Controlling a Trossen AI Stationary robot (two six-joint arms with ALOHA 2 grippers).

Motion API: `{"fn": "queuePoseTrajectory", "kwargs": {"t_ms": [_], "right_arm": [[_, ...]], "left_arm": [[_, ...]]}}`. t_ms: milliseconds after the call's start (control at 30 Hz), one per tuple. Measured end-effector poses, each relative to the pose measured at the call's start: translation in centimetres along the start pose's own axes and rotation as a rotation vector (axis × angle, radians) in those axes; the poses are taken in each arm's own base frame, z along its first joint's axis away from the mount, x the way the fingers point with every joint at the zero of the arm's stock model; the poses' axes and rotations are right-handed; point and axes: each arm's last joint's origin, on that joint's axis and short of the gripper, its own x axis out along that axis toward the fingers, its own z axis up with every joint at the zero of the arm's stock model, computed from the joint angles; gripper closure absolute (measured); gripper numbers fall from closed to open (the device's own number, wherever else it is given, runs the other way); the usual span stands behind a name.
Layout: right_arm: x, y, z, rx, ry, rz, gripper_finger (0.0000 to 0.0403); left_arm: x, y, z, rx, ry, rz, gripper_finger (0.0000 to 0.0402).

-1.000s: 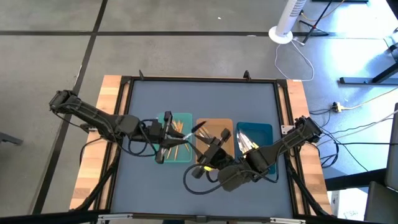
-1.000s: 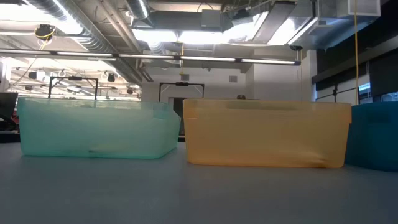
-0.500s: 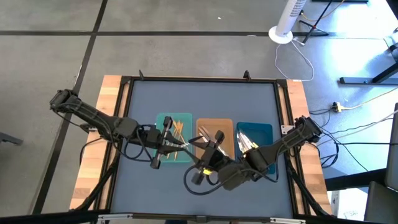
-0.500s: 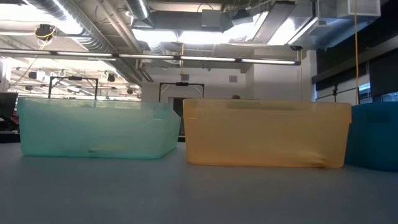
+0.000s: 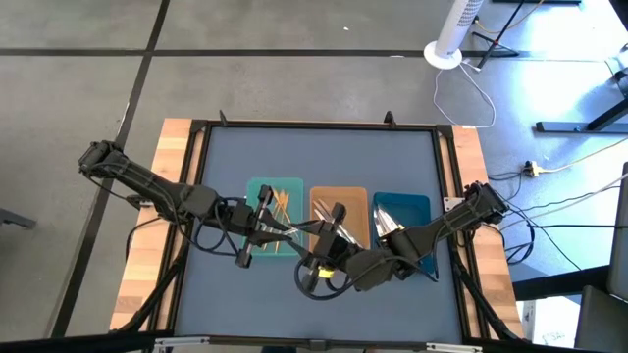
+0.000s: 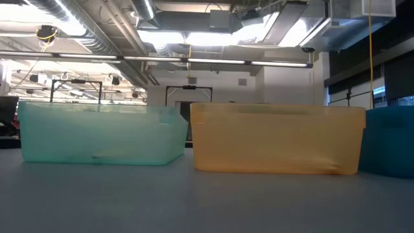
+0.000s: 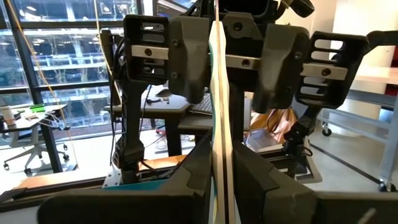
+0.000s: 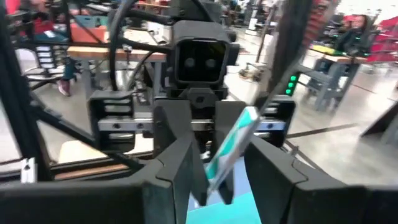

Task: Sort silverware by color (type)
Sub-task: Put the blue knife into the orange bin

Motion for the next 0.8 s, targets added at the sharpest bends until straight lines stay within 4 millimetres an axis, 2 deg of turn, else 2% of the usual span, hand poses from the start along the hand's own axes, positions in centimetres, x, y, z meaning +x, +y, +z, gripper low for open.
{"fn": "queuePoseTrajectory", "kwargs": {"t_ms": [333,433,667,800], "right_arm": [[0.02,0.09,0.0,-0.076,0.001,0.038,0.0277],[0.19,-0.07,0.01,-0.075,0.001,0.032,0.0302],[0.62,-0.45,0.05,-0.069,0.002,0.022,0.0389],[0.62,-0.45,0.04,-0.07,0.002,0.022,0.0387]], "left_arm": [[0.0,0.01,0.0,0.0,0.0,0.004,0.0362],[0.0,0.01,0.0,0.0,0.0,0.004,0.0361],[0.0,0.04,-0.03,0.002,0.003,0.005,0.0358],[0.0,0.09,-0.03,0.0,0.003,0.021,0.0345]]}}
